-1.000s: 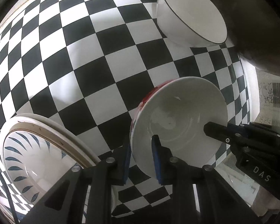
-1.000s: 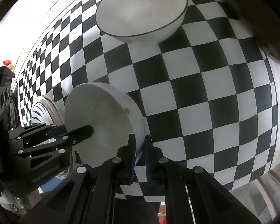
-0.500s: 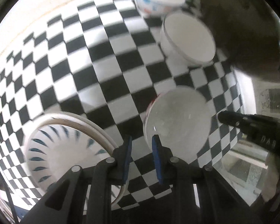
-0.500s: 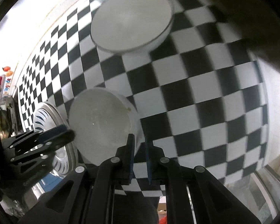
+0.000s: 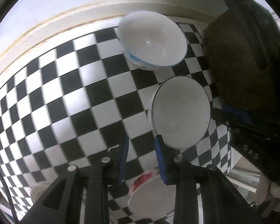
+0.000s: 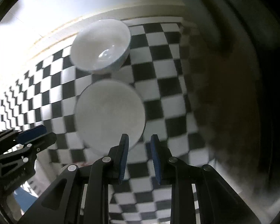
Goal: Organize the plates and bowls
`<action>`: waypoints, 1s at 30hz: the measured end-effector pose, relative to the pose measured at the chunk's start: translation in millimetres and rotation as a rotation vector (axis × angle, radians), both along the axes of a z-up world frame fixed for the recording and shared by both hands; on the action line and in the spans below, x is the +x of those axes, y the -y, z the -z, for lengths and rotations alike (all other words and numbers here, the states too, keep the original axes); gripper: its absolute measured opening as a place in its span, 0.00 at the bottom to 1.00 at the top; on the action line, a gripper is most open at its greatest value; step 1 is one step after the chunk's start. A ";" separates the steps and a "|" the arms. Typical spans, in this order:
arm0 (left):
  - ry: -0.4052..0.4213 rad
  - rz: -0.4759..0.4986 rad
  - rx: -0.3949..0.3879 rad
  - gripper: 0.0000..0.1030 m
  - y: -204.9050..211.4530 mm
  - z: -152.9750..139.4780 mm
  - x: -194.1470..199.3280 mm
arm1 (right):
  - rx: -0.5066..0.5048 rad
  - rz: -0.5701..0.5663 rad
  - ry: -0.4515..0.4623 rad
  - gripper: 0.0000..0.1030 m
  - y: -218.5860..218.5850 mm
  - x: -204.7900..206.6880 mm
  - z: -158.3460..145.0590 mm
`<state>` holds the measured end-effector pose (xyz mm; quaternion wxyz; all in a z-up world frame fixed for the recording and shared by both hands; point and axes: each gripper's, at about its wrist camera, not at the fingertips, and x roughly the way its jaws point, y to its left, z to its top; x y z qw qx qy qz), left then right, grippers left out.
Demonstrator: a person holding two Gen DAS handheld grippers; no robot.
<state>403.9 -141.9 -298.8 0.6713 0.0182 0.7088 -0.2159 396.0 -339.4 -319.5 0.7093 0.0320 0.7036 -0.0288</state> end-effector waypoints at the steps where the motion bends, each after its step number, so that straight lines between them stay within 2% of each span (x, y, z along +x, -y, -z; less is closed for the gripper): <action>1: -0.023 0.014 0.000 0.26 7.6 6.7 4.3 | -0.014 -0.018 -0.016 0.26 -0.1 8.4 5.1; 8: -0.099 0.048 0.018 0.25 33.0 39.1 15.9 | -0.052 -0.067 -0.112 0.25 -4.7 37.4 38.7; 9: -0.099 0.046 0.025 0.23 32.4 42.2 17.0 | -0.046 -0.066 -0.122 0.25 -4.1 39.4 42.4; 10: -0.097 0.041 0.026 0.17 32.4 44.9 18.2 | -0.039 -0.065 -0.132 0.22 -3.0 41.2 46.1; 13: -0.097 0.021 0.030 0.12 29.3 52.7 22.3 | 0.002 -0.052 -0.147 0.10 0.0 44.8 52.7; 14: -0.098 0.017 0.026 0.12 28.9 53.9 23.2 | -0.020 0.012 -0.131 0.10 0.5 45.4 52.6; 19: -0.084 0.015 0.034 0.06 29.0 54.0 27.6 | 0.001 0.018 -0.133 0.09 2.9 46.9 49.3; 28: -0.064 0.031 0.053 0.06 27.1 42.5 33.4 | 0.042 0.039 -0.113 0.06 4.9 36.6 39.1; 30: -0.058 0.035 0.055 0.06 25.6 39.1 32.3 | 0.056 0.049 -0.109 0.06 1.6 22.7 32.6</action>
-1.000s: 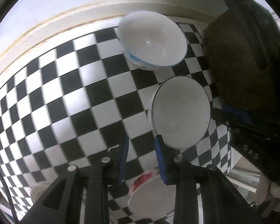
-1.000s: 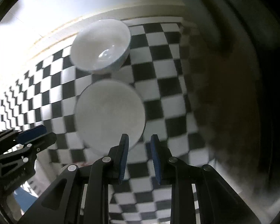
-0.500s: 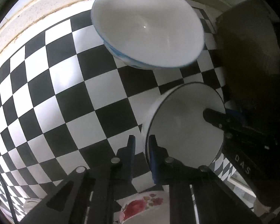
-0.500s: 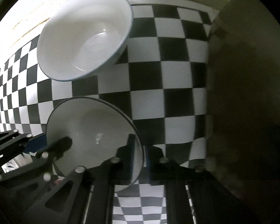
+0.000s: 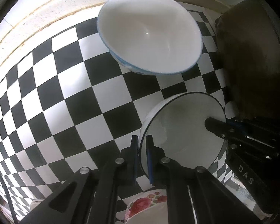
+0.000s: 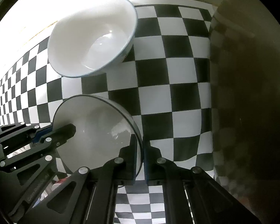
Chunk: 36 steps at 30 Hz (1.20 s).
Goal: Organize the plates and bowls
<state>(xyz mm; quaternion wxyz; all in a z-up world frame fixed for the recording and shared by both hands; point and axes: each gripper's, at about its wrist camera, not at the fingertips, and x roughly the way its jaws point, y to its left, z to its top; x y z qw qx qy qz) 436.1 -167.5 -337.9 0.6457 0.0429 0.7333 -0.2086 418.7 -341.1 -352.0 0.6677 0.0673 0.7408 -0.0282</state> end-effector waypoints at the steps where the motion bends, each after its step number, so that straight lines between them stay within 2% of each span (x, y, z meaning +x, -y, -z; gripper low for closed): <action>1: 0.002 0.001 0.000 0.06 -0.9 -2.7 -2.9 | 0.002 0.002 -0.001 0.06 -0.1 -1.4 -1.1; 8: 0.023 0.006 -0.004 0.06 -11.9 -16.1 -8.1 | 0.024 0.019 0.008 0.06 -5.0 -16.2 -4.8; 18: 0.054 0.009 -0.037 0.06 -18.9 -48.1 -33.2 | 0.044 0.030 0.054 0.06 -18.4 -44.4 -48.9; 26: 0.050 0.012 -0.065 0.06 -38.8 -67.7 -71.5 | 0.054 0.018 0.075 0.06 -35.8 -81.1 -76.0; 29: 0.038 0.012 -0.070 0.06 -44.5 -67.6 -87.9 | 0.057 0.015 0.071 0.06 -43.2 -102.4 -80.8; 36: 0.009 0.035 -0.047 0.06 -60.6 -59.8 -113.1 | 0.090 0.017 0.031 0.06 -61.9 -127.2 -64.3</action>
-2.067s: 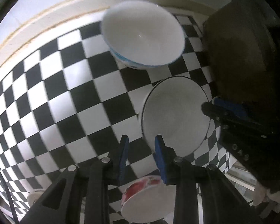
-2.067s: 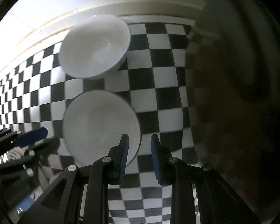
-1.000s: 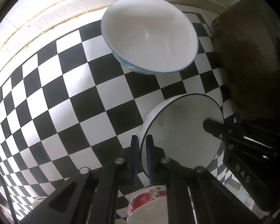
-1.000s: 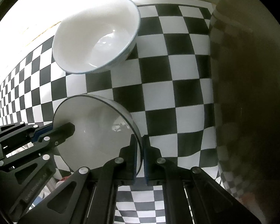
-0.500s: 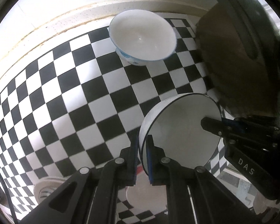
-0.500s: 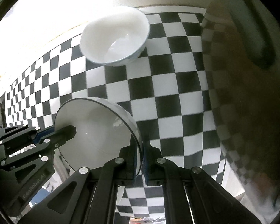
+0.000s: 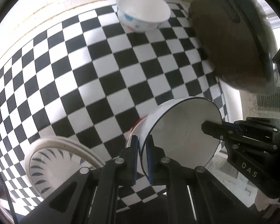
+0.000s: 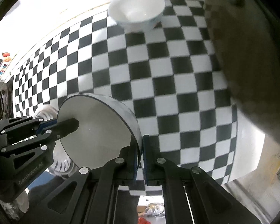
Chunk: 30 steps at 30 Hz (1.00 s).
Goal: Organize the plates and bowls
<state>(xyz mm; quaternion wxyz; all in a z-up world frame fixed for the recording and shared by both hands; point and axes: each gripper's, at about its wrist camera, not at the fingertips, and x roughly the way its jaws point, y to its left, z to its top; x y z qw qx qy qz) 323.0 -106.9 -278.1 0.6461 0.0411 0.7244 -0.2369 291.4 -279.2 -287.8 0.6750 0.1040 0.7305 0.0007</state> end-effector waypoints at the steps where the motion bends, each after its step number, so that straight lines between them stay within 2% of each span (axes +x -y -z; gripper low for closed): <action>1: -0.006 0.004 0.008 0.06 -0.5 3.2 -1.6 | 0.005 0.002 -0.005 0.06 -1.5 -2.3 3.0; 5: -0.024 0.029 0.053 0.06 0.1 16.9 -10.5 | 0.021 -0.008 -0.033 0.06 -9.5 -9.8 21.4; 11: -0.039 0.049 0.082 0.06 4.8 31.8 -16.6 | 0.043 -0.007 -0.076 0.06 -13.2 -19.0 42.1; 12: -0.038 0.054 0.085 0.06 8.3 35.6 -16.3 | 0.045 -0.042 -0.098 0.06 -13.4 -19.3 45.1; 19: -0.016 0.073 0.119 0.07 14.2 40.4 -12.1 | 0.042 -0.026 -0.134 0.06 -12.2 -15.8 56.8; 22: -0.012 0.076 0.126 0.08 13.5 40.4 -10.6 | 0.047 -0.007 -0.137 0.10 -9.4 -12.8 57.4; 30: 0.006 0.085 0.135 0.08 14.4 38.2 -14.8 | 0.052 0.002 -0.126 0.10 -7.3 -12.0 54.5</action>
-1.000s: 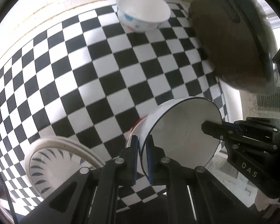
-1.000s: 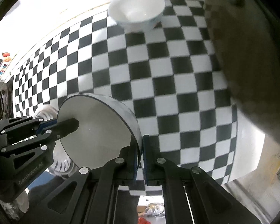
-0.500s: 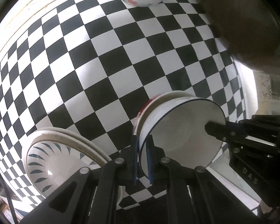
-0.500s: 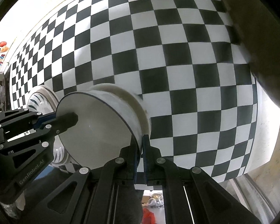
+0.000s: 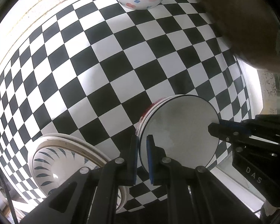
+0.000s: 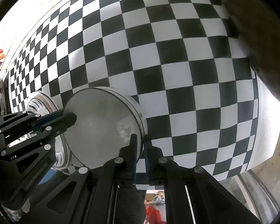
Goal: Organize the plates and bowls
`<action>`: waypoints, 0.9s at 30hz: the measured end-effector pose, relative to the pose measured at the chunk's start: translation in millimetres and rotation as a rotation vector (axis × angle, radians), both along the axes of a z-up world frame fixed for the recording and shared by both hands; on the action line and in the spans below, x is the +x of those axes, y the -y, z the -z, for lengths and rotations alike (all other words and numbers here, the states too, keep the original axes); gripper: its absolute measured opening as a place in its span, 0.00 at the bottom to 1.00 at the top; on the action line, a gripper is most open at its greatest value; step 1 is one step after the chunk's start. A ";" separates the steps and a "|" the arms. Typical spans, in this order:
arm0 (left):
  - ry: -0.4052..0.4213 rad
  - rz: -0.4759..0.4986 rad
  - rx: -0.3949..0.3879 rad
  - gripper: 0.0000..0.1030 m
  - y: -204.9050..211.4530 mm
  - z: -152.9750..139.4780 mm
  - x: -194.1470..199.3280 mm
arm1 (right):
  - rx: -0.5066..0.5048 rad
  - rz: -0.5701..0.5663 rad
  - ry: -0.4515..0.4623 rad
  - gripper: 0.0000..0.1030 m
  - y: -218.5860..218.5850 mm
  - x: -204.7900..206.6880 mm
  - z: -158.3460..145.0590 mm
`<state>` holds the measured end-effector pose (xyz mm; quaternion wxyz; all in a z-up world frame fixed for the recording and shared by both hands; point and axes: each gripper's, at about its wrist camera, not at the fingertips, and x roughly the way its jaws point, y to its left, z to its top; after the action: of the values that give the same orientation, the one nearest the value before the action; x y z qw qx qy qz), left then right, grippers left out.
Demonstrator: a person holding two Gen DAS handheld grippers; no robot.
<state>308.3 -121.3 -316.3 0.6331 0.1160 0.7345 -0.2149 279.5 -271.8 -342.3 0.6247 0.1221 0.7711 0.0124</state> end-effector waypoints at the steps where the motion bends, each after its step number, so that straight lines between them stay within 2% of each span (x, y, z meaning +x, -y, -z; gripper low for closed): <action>1: -0.002 -0.004 -0.001 0.08 0.9 -0.7 -0.4 | 0.000 0.000 0.001 0.10 -0.4 0.2 -0.3; 6: 0.006 -0.012 -0.006 0.08 2.3 -2.1 -0.7 | 0.001 0.002 0.004 0.10 0.1 -0.5 -1.3; 12: 0.069 -0.015 -0.024 0.08 1.0 -20.2 5.5 | 0.011 -0.001 0.016 0.10 2.8 1.4 -10.0; 21: 0.155 -0.062 -0.072 0.08 0.1 -54.1 37.7 | -0.002 0.020 0.108 0.10 17.3 22.1 -44.2; 22: 0.153 -0.077 -0.080 0.08 0.5 -56.0 45.2 | 0.002 0.016 0.120 0.12 18.7 27.2 -47.4; 24: 0.143 -0.105 -0.096 0.09 1.2 -57.7 58.8 | 0.003 0.023 0.149 0.26 24.1 42.3 -54.9; 25: 0.136 -0.134 -0.109 0.09 0.0 -58.2 73.5 | 0.009 0.031 0.168 0.37 26.6 49.1 -58.7; 27: 0.137 -0.180 -0.126 0.10 -0.9 -58.9 96.1 | 0.021 0.047 0.208 0.44 31.8 68.8 -67.0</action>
<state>404.3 -120.4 -257.5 0.7044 0.0239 0.6822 -0.1945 348.3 -303.7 -275.2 0.7002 0.1446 0.6989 0.0185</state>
